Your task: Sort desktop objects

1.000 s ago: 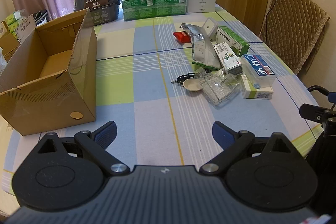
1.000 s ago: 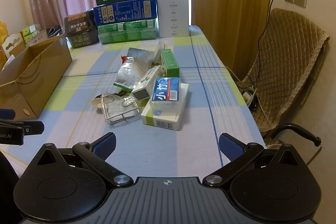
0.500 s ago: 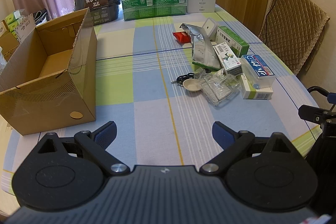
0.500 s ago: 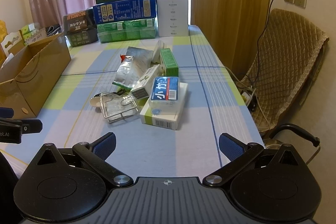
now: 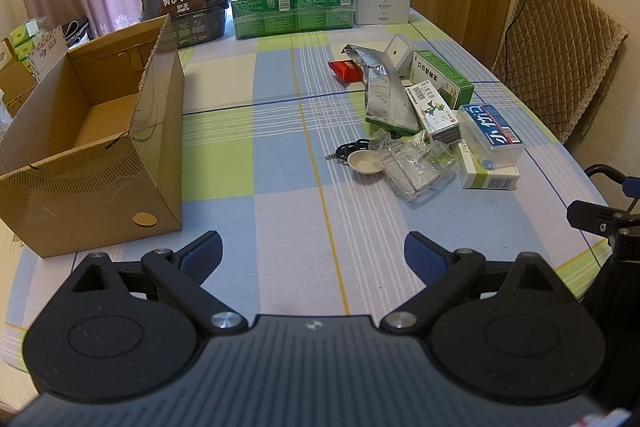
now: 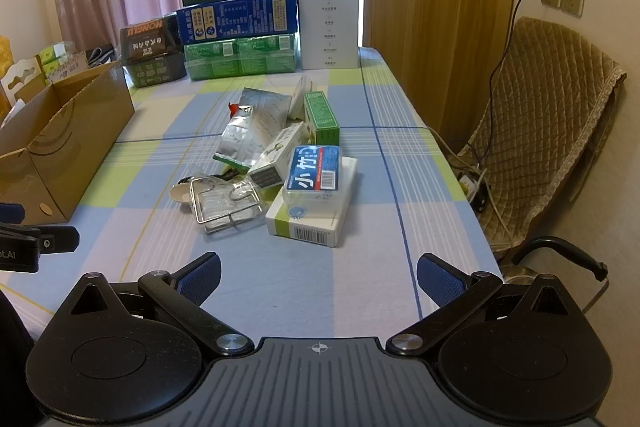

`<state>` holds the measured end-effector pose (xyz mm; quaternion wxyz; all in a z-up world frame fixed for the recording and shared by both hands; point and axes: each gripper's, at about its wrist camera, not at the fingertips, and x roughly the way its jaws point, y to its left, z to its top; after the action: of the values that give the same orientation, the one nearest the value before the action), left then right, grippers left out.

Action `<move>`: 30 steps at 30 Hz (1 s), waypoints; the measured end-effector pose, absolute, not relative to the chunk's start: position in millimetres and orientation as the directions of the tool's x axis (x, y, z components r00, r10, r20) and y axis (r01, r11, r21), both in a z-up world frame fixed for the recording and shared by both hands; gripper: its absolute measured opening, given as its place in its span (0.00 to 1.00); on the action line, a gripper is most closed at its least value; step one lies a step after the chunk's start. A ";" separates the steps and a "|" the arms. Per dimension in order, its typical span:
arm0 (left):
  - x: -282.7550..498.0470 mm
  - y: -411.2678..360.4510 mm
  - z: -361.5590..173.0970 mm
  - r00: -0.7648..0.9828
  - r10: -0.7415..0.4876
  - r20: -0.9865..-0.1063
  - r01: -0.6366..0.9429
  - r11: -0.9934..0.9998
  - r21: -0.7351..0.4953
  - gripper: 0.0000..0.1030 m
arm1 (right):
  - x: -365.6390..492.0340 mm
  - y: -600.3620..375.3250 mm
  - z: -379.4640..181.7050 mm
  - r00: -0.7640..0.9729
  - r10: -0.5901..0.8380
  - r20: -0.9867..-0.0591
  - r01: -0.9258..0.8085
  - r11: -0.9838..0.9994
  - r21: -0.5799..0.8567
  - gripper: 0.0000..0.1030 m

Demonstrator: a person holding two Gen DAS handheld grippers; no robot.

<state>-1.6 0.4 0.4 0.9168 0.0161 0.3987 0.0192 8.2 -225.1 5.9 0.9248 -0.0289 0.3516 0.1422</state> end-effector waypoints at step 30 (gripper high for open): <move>21.9 -24.3 23.1 0.740 -0.104 -0.664 0.267 0.952 0.148 0.94 | 16.7 -230.3 15.9 0.735 0.238 -0.635 -0.247 0.966 0.076 0.98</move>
<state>21.9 -24.3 23.1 0.9254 0.1176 0.3460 -0.1004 16.7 -230.3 15.9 0.9314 -0.0066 0.3399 0.1302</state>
